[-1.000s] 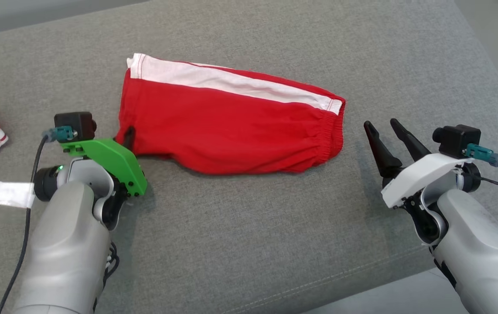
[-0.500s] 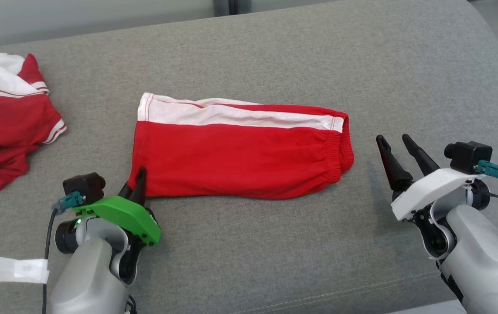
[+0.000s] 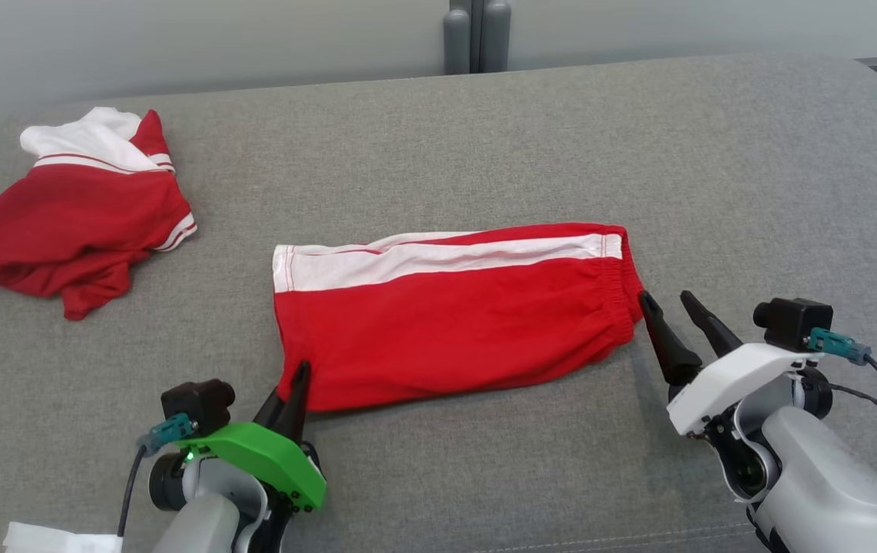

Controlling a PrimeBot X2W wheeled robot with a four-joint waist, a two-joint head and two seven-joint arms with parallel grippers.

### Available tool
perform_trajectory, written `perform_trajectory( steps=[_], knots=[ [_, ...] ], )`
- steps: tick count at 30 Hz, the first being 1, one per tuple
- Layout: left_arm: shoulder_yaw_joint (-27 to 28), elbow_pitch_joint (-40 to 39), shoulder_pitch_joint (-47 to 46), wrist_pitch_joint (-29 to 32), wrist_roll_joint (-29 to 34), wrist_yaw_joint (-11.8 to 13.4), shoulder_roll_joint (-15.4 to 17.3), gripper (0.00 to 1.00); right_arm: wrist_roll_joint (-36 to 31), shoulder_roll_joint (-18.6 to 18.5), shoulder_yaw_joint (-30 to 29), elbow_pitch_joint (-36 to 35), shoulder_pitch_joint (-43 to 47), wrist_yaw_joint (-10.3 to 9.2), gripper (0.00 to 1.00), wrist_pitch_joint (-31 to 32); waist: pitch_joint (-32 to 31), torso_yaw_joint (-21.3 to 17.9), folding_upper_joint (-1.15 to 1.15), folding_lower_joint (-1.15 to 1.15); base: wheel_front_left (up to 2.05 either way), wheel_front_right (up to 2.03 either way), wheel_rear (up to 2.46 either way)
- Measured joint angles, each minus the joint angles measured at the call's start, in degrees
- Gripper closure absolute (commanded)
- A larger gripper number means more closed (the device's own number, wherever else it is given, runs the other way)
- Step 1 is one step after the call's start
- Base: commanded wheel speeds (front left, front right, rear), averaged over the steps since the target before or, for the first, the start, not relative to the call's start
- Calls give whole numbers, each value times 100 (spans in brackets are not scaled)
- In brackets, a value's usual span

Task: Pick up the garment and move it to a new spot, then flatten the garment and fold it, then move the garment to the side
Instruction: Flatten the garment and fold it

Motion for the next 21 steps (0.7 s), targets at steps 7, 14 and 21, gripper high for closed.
perform_trajectory(
  steps=[7, 14, 21],
  knots=[
    [98, -437, 231, -111, 7, 337, 14, 0, 67, 143, -8, 74, 38, -5, 0, 55, -86, 114, 0, 0, 0, 0, 0],
    [249, -1029, 230, -159, 433, 666, 29, 0, 129, 110, -193, 299, 10, -234, 0, 186, -77, 205, 0, 0, 0, 0, 0],
    [292, -1558, 292, -177, 557, 886, 33, 0, 249, 98, -278, 433, -115, -278, 0, 353, -43, 430, 0, 0, 0, 0, 0]
  ],
)
